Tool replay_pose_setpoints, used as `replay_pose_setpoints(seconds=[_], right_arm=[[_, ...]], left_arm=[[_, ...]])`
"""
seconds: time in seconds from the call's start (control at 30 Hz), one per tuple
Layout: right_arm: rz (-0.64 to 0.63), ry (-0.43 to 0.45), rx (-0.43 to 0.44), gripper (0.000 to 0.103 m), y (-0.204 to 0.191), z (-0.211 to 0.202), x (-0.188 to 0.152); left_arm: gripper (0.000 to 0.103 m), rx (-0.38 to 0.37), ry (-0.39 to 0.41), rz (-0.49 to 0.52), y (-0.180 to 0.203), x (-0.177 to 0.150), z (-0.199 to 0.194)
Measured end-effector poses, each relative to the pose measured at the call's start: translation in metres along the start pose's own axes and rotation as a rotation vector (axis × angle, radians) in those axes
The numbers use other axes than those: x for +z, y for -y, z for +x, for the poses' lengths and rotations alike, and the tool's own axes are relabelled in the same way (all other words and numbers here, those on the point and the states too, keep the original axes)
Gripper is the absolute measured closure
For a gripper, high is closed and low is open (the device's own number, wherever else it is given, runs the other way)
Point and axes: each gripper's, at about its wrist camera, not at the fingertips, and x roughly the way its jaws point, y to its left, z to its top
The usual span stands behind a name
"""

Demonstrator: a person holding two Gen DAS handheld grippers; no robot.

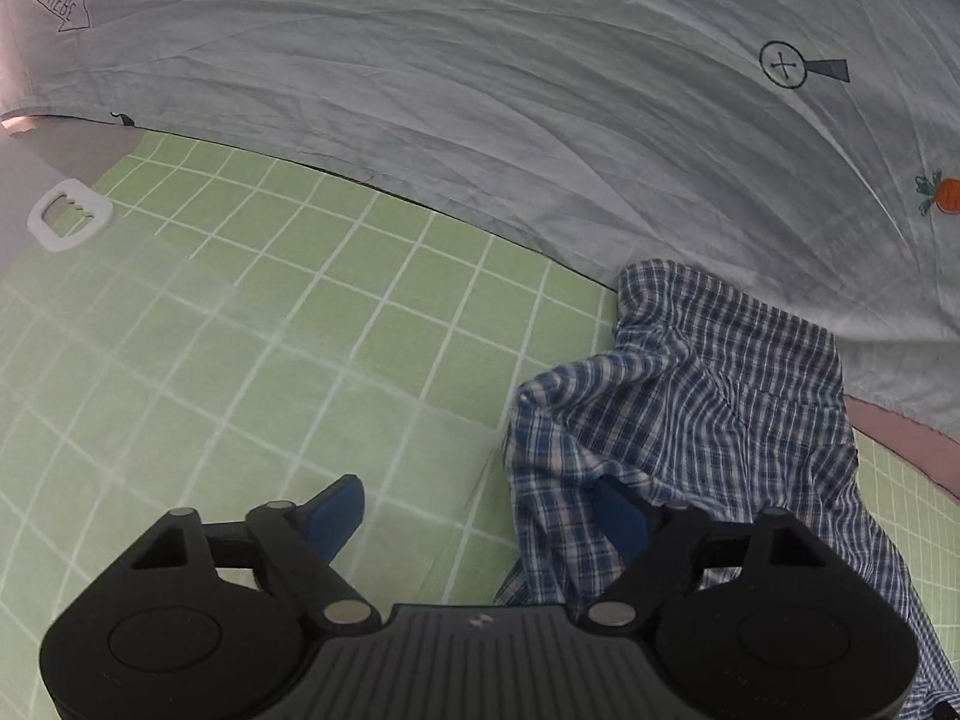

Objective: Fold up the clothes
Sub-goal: 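Grasp the buttoned cuff with the right gripper while the left gripper grasps the shirt edge, then carry the cuff across the shirt body with the right gripper and open it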

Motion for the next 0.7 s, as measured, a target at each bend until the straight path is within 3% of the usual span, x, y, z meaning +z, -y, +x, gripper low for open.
replay_pose_setpoints(seconds=[0.07,0.1,0.13,0.17,0.23,0.37,0.47,0.6,0.67,0.7], right_arm=[[0.014,-0.005,0.018,0.043,0.003,0.001,0.002],[0.015,-0.006,0.025,0.049,0.005,0.002,0.003],[0.011,-0.007,0.033,0.065,0.005,0.003,0.004],[0.002,-0.006,0.044,0.075,0.005,0.003,0.006],[-0.019,-0.001,0.072,0.084,0.002,0.003,0.011],[-0.047,0.060,0.146,0.090,-0.005,-0.002,0.028],[-0.032,0.104,0.206,0.091,-0.010,-0.005,0.043],[-0.148,0.085,0.165,0.091,-0.029,0.013,0.042],[-0.178,0.052,0.138,0.090,-0.032,0.023,0.038],[-0.187,0.046,0.132,0.090,-0.033,0.024,0.037]], left_arm=[[0.054,-0.017,-0.008,0.000,0.001,0.005,0.007],[0.079,-0.026,-0.012,0.002,0.002,0.007,0.010],[0.101,-0.034,-0.011,0.004,0.003,0.009,0.013],[0.101,-0.039,-0.002,0.010,0.005,0.011,0.013],[0.101,-0.039,0.029,0.031,0.011,0.017,0.011],[0.101,-0.028,0.089,0.072,0.020,0.032,0.005],[0.101,0.008,0.066,0.071,0.018,0.036,0.020],[0.100,0.077,0.023,0.102,0.018,0.029,0.038],[0.091,0.105,0.023,0.116,0.020,0.031,0.034],[0.079,0.119,0.023,0.123,0.021,0.031,0.033]])
